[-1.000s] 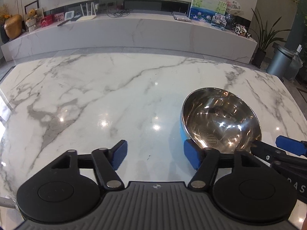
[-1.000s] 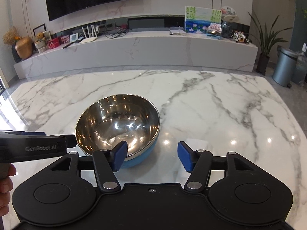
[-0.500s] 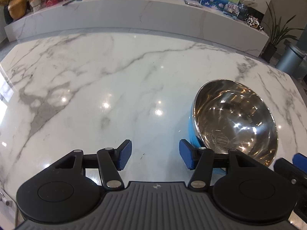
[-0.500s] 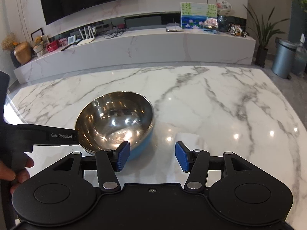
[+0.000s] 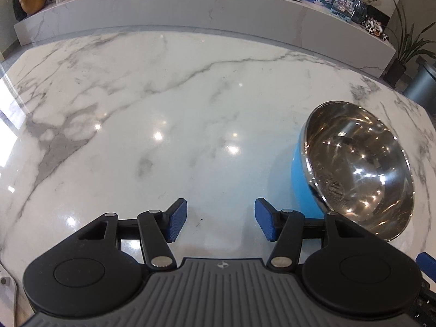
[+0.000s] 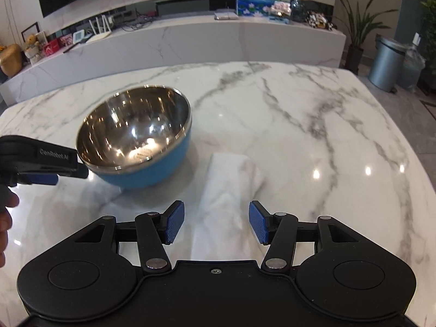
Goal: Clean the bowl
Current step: 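Move the left gripper to the rim of the blue steel bowl, then close the left gripper on the bowl rim while the right gripper grasps the white towel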
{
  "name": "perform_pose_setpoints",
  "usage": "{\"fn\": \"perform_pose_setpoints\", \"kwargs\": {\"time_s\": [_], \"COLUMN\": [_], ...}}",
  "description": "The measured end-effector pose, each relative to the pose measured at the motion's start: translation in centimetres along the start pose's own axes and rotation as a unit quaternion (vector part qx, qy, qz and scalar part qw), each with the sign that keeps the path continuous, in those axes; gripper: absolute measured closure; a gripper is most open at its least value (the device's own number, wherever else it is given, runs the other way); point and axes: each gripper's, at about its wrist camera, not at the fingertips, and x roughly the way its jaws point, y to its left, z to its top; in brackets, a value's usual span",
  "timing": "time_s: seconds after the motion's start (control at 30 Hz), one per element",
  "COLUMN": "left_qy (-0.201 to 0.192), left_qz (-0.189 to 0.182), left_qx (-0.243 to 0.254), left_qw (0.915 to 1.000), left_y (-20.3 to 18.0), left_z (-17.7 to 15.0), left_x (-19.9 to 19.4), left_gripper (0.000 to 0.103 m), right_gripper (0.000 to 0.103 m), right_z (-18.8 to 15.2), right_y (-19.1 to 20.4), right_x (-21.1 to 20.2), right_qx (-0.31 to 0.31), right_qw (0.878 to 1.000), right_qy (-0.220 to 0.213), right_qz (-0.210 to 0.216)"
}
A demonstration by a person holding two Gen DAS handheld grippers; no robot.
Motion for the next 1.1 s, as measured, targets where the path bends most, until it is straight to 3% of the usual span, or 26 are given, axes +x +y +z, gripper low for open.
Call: {"fn": "perform_pose_setpoints", "kwargs": {"time_s": [0.27,0.63,0.73,1.1], "left_qy": [0.001,0.005,-0.004,-0.033], "left_qz": [-0.025,-0.047,-0.041,-0.096], "left_qx": [-0.017,-0.051,-0.06,-0.074], "left_qw": [0.9996,0.9976,0.9973,0.9921], "left_y": [-0.2,-0.3,-0.1,-0.3], "left_z": [0.5,2.0,2.3,2.9], "left_x": [0.3,-0.2,-1.0,-3.4], "left_gripper": [0.042,0.04,0.04,0.035], "right_gripper": [0.044,0.043,0.043,0.043], "right_z": [-0.6,-0.7,-0.7,-0.8], "right_y": [-0.3,-0.6,-0.5,-0.4], "right_x": [0.5,1.0,1.0,0.5], "right_qx": [-0.005,-0.004,-0.008,-0.01], "right_qw": [1.0,1.0,1.0,1.0], "right_qy": [0.014,0.024,0.021,0.015], "right_qz": [-0.008,-0.006,-0.006,0.0]}}
